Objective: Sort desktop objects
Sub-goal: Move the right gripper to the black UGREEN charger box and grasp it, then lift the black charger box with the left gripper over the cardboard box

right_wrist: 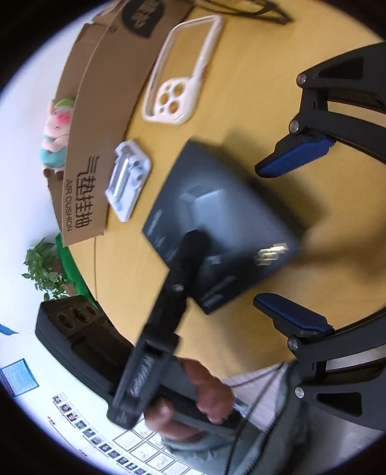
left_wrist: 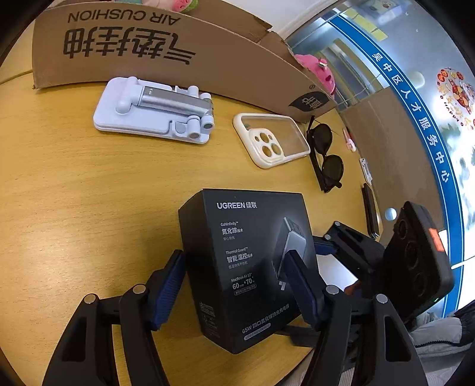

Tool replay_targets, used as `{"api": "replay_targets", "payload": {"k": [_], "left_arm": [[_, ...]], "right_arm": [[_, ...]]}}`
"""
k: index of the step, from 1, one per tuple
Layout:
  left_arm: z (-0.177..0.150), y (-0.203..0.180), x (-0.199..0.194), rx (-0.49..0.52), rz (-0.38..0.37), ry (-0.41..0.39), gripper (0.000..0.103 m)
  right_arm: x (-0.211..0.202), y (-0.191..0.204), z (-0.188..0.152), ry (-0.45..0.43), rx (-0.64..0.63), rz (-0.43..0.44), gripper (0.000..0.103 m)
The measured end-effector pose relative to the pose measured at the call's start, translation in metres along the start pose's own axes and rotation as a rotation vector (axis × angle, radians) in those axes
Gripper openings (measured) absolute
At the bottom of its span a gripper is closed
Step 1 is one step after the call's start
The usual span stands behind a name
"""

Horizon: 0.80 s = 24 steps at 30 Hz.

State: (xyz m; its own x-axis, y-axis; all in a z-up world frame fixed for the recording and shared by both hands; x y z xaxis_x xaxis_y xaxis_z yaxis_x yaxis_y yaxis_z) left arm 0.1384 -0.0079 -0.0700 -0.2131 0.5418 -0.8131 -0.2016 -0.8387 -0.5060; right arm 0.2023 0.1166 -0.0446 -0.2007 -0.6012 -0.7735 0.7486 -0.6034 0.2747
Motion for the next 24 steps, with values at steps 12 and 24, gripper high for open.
{"api": "replay_targets", "payload": {"k": [12,24], "left_arm": [[0.008,-0.018,-0.015,0.068,0.089,-0.044,0.065],[0.047,-0.04,-0.061,0.125,0.082,-0.18,0.065]], "right_arm": [[0.002,0.001,0.01,-0.044,-0.078,-0.098,0.08],[-0.027,-0.001,0.063,-0.13,-0.139,-0.208,0.078]]}}
Point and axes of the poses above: each gripper's, at about its wrist camera, not at the fingertips, and x roughly the way its jaws point, y to its left, z to its top, the point moved 2 cm from there along x, roughly the way its jaws point, and after that the axes turned 5 degrees about z, right-handed, at the moved point
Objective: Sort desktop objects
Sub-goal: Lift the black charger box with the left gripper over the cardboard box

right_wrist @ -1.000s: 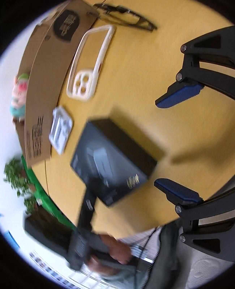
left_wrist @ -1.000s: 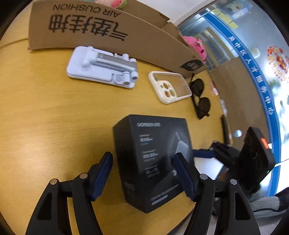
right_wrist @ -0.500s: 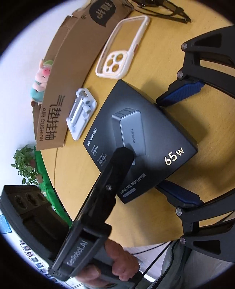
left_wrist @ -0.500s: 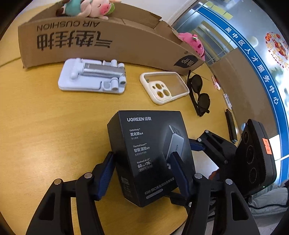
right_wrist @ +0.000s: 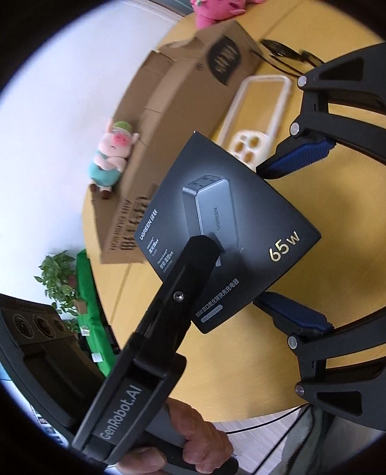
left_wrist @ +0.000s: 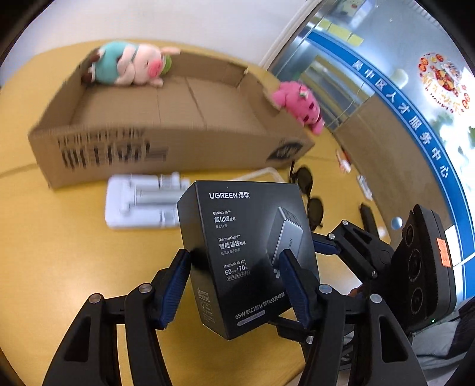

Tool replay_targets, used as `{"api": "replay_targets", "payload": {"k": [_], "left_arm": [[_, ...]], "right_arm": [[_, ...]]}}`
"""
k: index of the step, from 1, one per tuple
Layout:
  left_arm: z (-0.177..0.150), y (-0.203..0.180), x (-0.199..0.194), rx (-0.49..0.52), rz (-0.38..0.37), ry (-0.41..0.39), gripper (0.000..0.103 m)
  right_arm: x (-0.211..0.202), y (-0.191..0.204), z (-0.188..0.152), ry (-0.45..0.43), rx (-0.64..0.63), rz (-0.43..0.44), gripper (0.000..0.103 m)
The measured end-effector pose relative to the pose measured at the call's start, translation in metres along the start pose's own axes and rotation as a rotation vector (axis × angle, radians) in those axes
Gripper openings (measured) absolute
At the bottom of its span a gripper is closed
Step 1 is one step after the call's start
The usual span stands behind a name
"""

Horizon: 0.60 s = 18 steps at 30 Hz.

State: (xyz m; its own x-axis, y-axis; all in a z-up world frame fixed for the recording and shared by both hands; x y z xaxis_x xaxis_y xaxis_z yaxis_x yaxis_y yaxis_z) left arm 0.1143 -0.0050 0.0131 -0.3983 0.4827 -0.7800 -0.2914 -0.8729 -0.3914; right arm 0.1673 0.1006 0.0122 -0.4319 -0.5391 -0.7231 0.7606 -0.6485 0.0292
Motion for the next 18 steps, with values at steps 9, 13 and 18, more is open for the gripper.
{"api": "replay_targets", "payload": {"k": [9,13,18], "left_arm": [[0.084,-0.018,-0.037,0.103,0.007,-0.173,0.065],[0.12,-0.033,-0.061,0.164,0.023,-0.262,0.065],[0.16,-0.05,-0.083,0.219,0.055,-0.338,0.065]], "right_arm": [[-0.029,-0.043,0.069,-0.119,-0.013,-0.059,0.078],[-0.048,-0.055,0.105,-0.181,-0.096,-0.152,0.077],[-0.064,-0.079,0.142,-0.23,-0.122,-0.177,0.077]]}}
Point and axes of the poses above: each gripper's, at about its wrist camera, not at the fingertips, and x roughly the way its jaws point, y to its left, z to its top, the point moved 2 cm from there along x, roughly the way its jaws point, and after that the axes turned 5 degrees about z, right-handed, at the moved point
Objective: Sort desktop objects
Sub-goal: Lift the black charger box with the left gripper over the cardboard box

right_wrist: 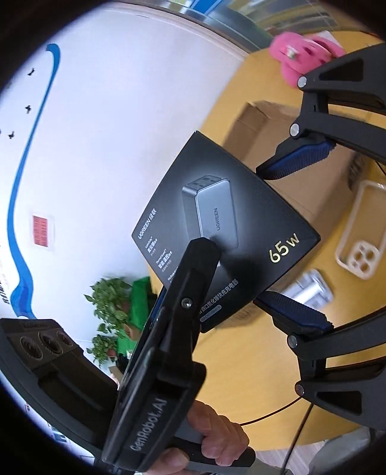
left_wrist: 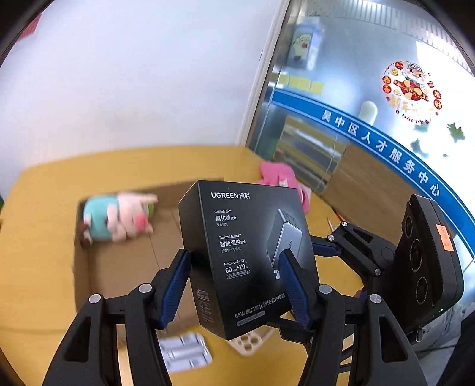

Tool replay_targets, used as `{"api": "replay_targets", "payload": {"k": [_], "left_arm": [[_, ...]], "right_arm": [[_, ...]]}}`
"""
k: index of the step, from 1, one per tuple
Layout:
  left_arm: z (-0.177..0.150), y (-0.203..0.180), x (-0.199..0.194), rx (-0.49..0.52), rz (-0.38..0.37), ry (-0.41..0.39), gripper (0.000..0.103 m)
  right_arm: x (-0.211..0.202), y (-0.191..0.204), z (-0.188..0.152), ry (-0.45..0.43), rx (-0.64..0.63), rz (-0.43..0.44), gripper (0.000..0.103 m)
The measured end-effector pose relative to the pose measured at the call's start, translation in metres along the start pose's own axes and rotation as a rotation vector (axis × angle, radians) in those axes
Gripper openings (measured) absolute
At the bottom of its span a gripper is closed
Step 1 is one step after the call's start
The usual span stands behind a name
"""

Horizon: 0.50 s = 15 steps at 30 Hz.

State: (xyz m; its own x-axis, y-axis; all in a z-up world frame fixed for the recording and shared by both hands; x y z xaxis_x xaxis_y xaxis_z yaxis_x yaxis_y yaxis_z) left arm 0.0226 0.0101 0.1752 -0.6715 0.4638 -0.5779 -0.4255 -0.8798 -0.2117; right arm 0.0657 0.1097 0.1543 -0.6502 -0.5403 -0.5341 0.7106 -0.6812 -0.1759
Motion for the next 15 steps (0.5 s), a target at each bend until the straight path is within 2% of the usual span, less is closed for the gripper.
{"api": "replay_targets", "payload": {"k": [5,15], "left_arm": [[0.047,-0.001,-0.001,0.031,0.009,-0.046,0.065],[0.111,0.003,-0.001,0.04,0.011,-0.121,0.065]], "right_arm": [[-0.003,-0.027,0.033,-0.037,-0.024,-0.03,0.077],[-0.007,-0.076,0.091,-0.068,-0.056,-0.059,0.077]]}}
Point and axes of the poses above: each gripper's, at about its wrist camera, not at the fingertips, and x roughly the way its jaws point, y to its left, z to its top, the point moved 2 cm from there along x, roughly the way its jaws point, and after that the axes turned 5 degrees about z, right-handed, at the moved point
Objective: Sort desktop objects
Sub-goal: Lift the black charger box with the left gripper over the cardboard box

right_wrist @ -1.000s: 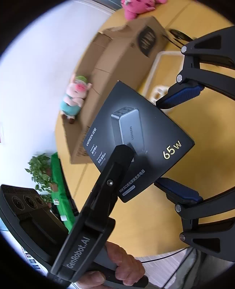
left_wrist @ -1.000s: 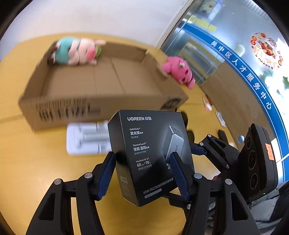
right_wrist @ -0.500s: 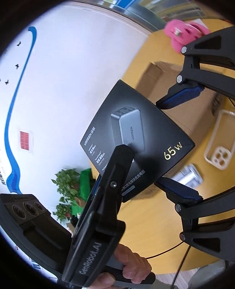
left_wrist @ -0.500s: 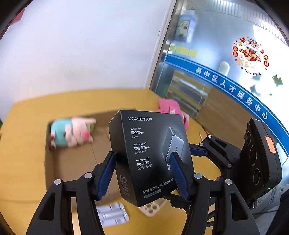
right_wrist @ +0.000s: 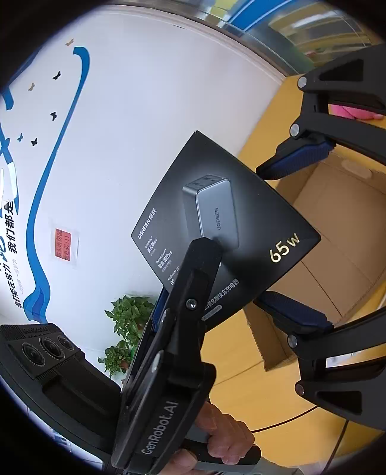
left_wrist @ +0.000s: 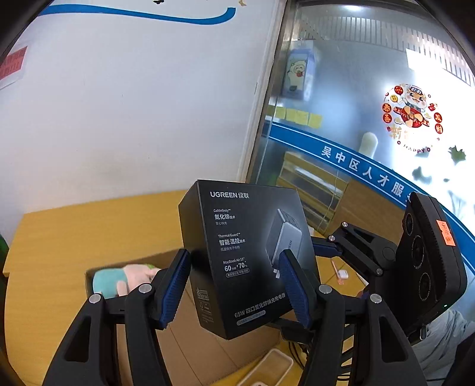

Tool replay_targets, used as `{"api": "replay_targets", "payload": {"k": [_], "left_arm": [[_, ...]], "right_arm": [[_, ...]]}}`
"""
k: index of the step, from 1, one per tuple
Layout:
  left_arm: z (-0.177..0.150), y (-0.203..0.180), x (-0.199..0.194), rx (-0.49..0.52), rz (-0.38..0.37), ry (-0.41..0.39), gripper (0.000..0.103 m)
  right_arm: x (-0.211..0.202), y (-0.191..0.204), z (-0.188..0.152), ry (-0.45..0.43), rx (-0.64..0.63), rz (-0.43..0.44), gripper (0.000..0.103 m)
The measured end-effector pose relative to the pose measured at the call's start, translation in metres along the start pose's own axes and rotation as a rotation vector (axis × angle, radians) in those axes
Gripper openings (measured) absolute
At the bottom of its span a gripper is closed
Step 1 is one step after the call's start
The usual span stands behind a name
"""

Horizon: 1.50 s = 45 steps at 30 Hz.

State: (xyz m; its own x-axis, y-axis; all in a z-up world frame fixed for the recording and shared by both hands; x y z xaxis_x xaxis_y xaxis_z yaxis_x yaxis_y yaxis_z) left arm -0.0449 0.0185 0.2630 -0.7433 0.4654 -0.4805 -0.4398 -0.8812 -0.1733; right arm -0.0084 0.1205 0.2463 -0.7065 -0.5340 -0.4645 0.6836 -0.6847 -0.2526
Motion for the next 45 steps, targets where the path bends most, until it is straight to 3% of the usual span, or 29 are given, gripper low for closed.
{"api": "replay_targets", "payload": {"k": [11,22,29,33,41,45], "left_arm": [[0.035,0.033,0.067,-0.047,0.019,0.042,0.065],[0.034,0.069,0.164,-0.126,0.014,0.137,0.065],[0.014,0.094,0.222,-0.165,0.009,0.219,0.065],[-0.008,0.106,0.259,-0.184,0.022,0.301,0.065],[-0.056,0.125,0.316,-0.297,0.042,0.44,0.065],[-0.077,0.121,0.341,-0.33,0.042,0.51,0.065]], "right_arm": [[0.041,-0.047,0.007,0.034,0.018,0.022,0.077],[0.103,-0.09,-0.029,0.096,0.086,0.065,0.077],[0.146,-0.111,-0.064,0.156,0.142,0.098,0.077],[0.174,-0.115,-0.094,0.226,0.162,0.124,0.077],[0.217,-0.124,-0.154,0.36,0.312,0.259,0.077],[0.228,-0.123,-0.177,0.445,0.337,0.272,0.077]]}}
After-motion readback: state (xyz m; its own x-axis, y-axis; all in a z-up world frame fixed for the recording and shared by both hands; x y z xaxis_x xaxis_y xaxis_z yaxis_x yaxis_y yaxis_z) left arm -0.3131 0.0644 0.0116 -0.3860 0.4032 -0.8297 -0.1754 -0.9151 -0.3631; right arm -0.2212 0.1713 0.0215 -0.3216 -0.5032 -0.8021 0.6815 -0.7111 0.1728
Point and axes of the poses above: each gripper's, at about its wrist camera, not at the fingertips, and x roughly the way its jaws point, y to its left, z to its top, the point moved 2 cm from there along x, roughly the way its jaws point, and after that the axes turned 5 degrees about z, right-handed, at the moved point
